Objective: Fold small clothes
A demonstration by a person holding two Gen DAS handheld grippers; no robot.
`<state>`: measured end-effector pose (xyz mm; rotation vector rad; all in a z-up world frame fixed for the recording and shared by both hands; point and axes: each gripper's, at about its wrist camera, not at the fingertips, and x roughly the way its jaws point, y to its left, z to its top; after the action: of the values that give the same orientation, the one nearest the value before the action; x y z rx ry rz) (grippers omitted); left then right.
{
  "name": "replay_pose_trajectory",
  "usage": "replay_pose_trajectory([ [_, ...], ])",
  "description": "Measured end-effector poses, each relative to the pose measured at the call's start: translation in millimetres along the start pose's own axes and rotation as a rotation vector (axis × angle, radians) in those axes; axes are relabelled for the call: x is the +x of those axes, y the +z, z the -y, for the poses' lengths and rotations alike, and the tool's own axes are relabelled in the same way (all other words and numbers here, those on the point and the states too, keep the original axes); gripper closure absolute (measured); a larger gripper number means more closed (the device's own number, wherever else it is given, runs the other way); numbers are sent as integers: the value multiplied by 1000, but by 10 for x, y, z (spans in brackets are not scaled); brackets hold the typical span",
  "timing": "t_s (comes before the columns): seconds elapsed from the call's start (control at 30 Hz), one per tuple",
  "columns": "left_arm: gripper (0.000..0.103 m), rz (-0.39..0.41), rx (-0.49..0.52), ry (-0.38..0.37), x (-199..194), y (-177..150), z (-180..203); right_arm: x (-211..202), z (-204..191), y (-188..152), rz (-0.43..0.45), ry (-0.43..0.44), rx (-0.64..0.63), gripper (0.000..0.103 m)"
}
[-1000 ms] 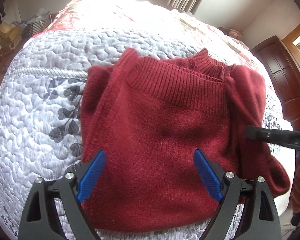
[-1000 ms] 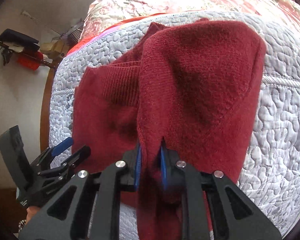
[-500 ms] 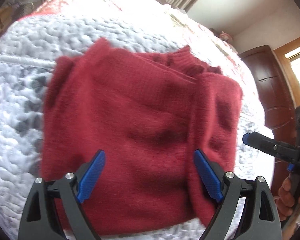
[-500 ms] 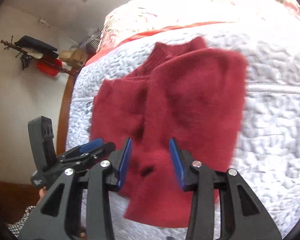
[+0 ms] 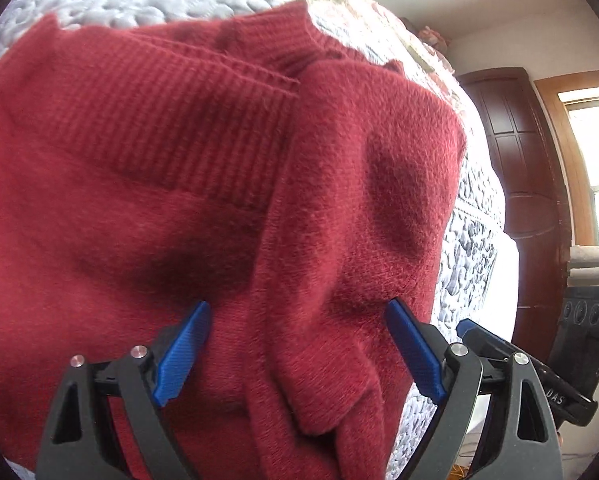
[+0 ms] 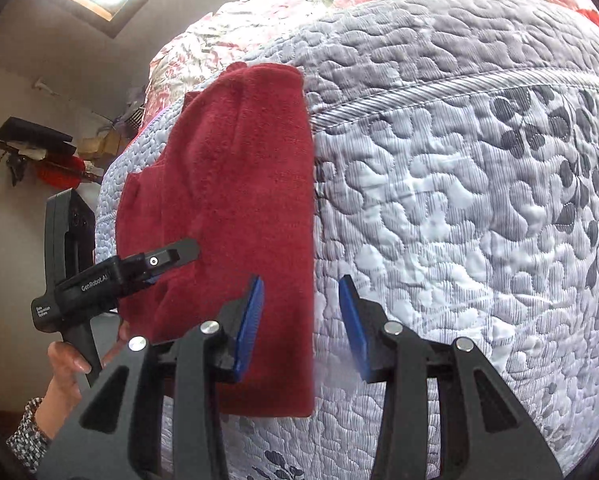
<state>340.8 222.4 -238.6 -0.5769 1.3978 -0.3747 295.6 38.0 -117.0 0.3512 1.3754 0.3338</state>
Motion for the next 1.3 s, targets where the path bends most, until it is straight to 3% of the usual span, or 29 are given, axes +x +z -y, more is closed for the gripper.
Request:
replay_pose_trajectory([
  [0.07,17,-8,-4,-13,35,9,22,-3,44,-15,4,-4,8,61],
  [0.13,31,-11,-10,-30,61,28,55,-25,84,-24,8,-4,13,59],
  [0.17,47,-15,-13,-62,68,33,67,-29,108,-23,11,-4,15,58],
  [0.2,52,-17,-20,-76,97,41,99,-42,148,-24,14,-4,17,57],
  [0.3,80,-6,-35,-102,93,40,130,-99,258,-35,16,1,28,55],
  [0.37,86,6,-42,-130,62,35,149,-105,282,-46,15,2,33,55],
  [0.63,88,108,-22,-164,-263,-34,196,14,183,-107,5,3,28,54],
  [0.9,88,228,34,-115,-935,-41,69,205,46,-204,-26,13,6,54],
  [1.13,88,287,8,-7,-1464,-11,-540,385,-261,-217,-56,25,-62,54],
  [1.3,88,262,-28,70,-1553,-76,-1102,513,-537,-230,-77,33,-121,54],
])
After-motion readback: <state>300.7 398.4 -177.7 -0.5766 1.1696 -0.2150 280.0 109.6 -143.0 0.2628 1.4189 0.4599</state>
